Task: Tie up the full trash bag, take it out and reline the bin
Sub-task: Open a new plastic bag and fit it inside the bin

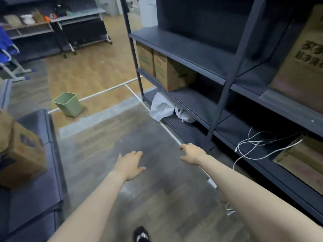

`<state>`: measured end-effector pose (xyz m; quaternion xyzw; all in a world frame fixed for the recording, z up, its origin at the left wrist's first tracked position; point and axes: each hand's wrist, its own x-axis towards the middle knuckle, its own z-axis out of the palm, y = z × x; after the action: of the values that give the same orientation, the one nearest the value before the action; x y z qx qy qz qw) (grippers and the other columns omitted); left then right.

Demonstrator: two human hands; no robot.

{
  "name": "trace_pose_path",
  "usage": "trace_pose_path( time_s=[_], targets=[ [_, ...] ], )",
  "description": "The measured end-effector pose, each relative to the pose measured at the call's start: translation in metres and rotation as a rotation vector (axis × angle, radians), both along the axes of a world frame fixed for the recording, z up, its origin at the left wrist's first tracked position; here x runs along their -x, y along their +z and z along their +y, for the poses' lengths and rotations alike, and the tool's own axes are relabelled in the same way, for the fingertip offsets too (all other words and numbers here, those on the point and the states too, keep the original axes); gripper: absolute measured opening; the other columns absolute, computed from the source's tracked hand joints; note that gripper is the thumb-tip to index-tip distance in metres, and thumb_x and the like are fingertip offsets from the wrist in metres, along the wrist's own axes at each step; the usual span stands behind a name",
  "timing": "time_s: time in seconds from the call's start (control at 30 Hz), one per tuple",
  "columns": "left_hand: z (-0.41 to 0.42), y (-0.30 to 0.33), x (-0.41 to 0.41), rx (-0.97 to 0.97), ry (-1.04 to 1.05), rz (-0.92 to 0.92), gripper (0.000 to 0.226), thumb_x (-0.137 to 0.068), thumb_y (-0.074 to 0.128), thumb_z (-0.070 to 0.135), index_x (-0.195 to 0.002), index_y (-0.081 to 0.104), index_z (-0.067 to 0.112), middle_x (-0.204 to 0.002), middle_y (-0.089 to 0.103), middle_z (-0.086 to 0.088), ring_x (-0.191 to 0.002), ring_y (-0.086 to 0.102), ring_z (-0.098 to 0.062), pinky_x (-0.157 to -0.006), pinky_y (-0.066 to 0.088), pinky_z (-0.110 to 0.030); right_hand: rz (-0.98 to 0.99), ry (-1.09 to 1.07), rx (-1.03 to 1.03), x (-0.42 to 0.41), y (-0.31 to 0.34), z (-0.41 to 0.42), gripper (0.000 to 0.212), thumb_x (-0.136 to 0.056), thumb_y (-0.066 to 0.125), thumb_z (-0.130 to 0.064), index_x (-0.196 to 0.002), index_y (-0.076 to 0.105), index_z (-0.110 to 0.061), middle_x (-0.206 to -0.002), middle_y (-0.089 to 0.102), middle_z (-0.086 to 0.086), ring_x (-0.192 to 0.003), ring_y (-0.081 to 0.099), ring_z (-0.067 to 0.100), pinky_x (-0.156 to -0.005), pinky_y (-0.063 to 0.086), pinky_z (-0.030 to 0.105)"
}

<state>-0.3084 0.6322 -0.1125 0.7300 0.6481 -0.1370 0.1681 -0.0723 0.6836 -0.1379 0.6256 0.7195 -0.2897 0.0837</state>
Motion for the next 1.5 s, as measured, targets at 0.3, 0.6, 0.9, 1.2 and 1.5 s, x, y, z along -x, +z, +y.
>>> trace_pose_path(
  time_s=[0.3,0.6,0.9,1.2,1.5],
  targets=[
    [0.187,-0.028,0.093,0.037,-0.029,-0.006,0.054,-0.091,0.050,0.047,-0.134,0.037,0.017,-0.137,0.046,-0.006,-0.125,0.046,-0.026,-0.106,0.033,-0.047,0.025,-0.113,0.024,0.076,-0.024,0.166,0.055,-0.089,0.051,-0.030,-0.141,0.034,-0.023,-0.136,0.042,0.009,-0.118,0.052,0.029,-0.093,0.045,0.037],
    [0.351,-0.099,0.065,0.156,-0.137,-0.152,0.054,-0.091,0.050,0.045,-0.136,0.036,0.017,-0.136,0.045,-0.006,-0.123,0.049,-0.028,-0.100,0.036,-0.039,0.152,-0.340,0.184,0.067,-0.087,0.299,0.056,-0.089,0.057,-0.025,-0.141,0.037,-0.016,-0.143,0.044,0.009,-0.124,0.049,0.026,-0.098,0.040,0.030],
    [0.479,-0.257,0.051,0.333,-0.034,-0.247,0.056,-0.091,0.055,0.040,-0.137,0.036,0.015,-0.138,0.046,-0.011,-0.120,0.051,-0.030,-0.097,0.040,-0.037,0.146,-0.478,0.372,0.036,-0.262,0.442,0.056,-0.087,0.061,-0.022,-0.139,0.041,-0.013,-0.143,0.044,0.011,-0.127,0.047,0.028,-0.106,0.038,0.034],
    [0.574,-0.453,0.043,0.401,-0.126,-0.302,0.054,-0.092,0.054,0.037,-0.138,0.035,0.016,-0.141,0.044,-0.008,-0.123,0.049,-0.028,-0.100,0.038,-0.038,0.082,-0.625,0.352,0.011,-0.451,0.544,0.066,-0.089,0.058,-0.023,-0.146,0.025,-0.018,-0.148,0.028,0.014,-0.133,0.036,0.030,-0.106,0.032,0.032],
    [0.652,-0.597,0.027,0.341,-0.240,-0.291,0.052,-0.092,0.053,0.034,-0.138,0.034,0.019,-0.140,0.043,-0.006,-0.120,0.051,-0.027,-0.096,0.037,-0.032,0.105,-1.176,-0.158,-0.037,-0.579,0.640,0.108,-0.075,0.072,-0.046,-0.149,0.004,-0.007,-0.153,0.016,0.017,-0.136,0.032,0.034,-0.108,0.031,0.037]
  ],
)
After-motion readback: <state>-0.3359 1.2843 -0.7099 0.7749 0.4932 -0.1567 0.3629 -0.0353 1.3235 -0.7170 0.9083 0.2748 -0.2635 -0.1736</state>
